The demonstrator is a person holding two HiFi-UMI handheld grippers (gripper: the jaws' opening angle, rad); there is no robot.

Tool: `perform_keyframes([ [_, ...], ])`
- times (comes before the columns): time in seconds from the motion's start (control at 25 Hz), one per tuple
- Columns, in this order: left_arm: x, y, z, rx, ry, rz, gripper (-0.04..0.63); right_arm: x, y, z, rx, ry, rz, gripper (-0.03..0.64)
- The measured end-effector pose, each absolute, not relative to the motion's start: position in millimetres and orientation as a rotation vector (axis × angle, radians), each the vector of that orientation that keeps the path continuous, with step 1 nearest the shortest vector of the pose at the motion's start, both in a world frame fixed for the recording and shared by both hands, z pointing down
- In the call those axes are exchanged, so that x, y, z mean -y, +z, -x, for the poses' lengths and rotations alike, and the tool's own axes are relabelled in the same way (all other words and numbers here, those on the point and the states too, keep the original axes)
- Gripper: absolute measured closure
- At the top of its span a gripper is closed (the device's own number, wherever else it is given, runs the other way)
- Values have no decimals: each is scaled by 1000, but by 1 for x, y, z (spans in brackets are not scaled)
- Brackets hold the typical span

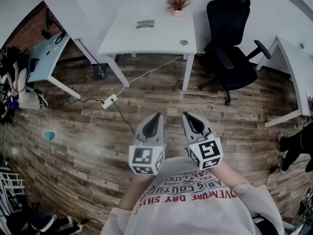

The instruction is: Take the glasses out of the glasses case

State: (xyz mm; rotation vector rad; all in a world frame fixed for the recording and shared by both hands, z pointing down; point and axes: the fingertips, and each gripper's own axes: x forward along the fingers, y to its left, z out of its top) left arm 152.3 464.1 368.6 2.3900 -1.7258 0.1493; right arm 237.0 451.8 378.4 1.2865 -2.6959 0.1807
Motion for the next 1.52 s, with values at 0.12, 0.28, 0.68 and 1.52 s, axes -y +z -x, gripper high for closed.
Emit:
perform_keyframes([
  [0.12, -459, 372, -145, 1731, 143, -2380, 588, -445, 382, -233, 2693, 204, -1288, 604],
  [0.28, -452, 375, -140, 1735, 136, -2371, 588, -439, 385, -228, 2685, 194, -1280, 604],
  [0.68, -430, 383, -106, 1705, 144, -2362, 588, -410, 395, -203, 2637, 269, -1349, 604],
  [1.52, -346, 425, 36, 1733, 143, -2203, 588, -308, 425, -78, 2591, 275, -1284, 604],
])
